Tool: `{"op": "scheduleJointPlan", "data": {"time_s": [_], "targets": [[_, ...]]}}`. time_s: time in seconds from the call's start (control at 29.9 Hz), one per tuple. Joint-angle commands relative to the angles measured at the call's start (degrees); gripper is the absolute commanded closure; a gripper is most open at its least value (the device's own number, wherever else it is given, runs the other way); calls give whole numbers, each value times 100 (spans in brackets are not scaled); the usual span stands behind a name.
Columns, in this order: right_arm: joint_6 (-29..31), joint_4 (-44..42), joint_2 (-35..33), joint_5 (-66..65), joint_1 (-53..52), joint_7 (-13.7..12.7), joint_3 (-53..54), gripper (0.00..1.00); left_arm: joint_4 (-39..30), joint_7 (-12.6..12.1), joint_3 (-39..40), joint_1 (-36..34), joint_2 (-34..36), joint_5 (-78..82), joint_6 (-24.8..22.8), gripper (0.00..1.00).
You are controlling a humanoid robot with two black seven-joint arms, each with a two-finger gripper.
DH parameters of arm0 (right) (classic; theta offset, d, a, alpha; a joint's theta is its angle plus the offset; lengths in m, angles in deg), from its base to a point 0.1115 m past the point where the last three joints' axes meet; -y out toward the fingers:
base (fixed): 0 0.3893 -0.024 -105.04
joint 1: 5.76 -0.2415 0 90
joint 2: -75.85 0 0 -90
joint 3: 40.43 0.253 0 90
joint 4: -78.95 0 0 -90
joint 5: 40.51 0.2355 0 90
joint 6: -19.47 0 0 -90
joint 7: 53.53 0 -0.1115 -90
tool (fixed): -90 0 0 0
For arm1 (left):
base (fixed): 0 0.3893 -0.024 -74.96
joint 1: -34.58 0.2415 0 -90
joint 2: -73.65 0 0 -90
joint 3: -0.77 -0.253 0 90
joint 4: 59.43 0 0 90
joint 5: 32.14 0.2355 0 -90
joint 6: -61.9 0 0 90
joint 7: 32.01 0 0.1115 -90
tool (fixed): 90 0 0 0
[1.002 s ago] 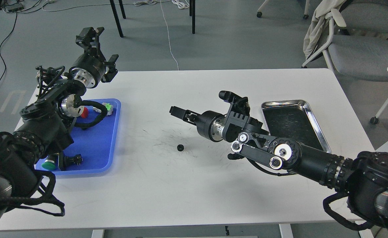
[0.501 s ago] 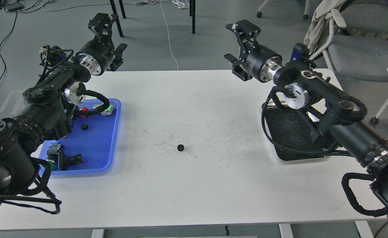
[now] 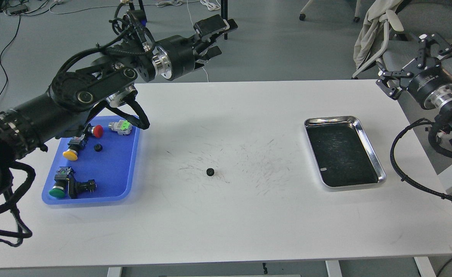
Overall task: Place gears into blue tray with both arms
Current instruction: 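Reach the left gripper to the second gear on the table and grasp it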
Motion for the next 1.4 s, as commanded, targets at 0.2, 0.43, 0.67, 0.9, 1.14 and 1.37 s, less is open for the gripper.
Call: {"op": "scheduleJointPlan", "data": {"time_s": [0.2,0.43,0.67,0.9,1.14,1.37], "targets": [[315,-161,-51,236,349,8,193,7,-2014,-259,-10,995,564,3320,826,2],[790,-512,11,236,376,95,202,6,-1831,-346,-1,1883,477,6458,1344,2],[816,-574,63,421,516,201,193,6,-1171,-548,8,2411,248,8096,1995,4],[807,-706,81,403,552,254,141,5,-846,-628,8,2648,178,8281,2136,5],[799,-767,81,403,587,297,141,5,-301,-628,-10,2912,-24,8299,2505,7],[790,-811,90,403,587,341,123,5,-213,-628,-1,3026,-33,8316,2514,23]]}}
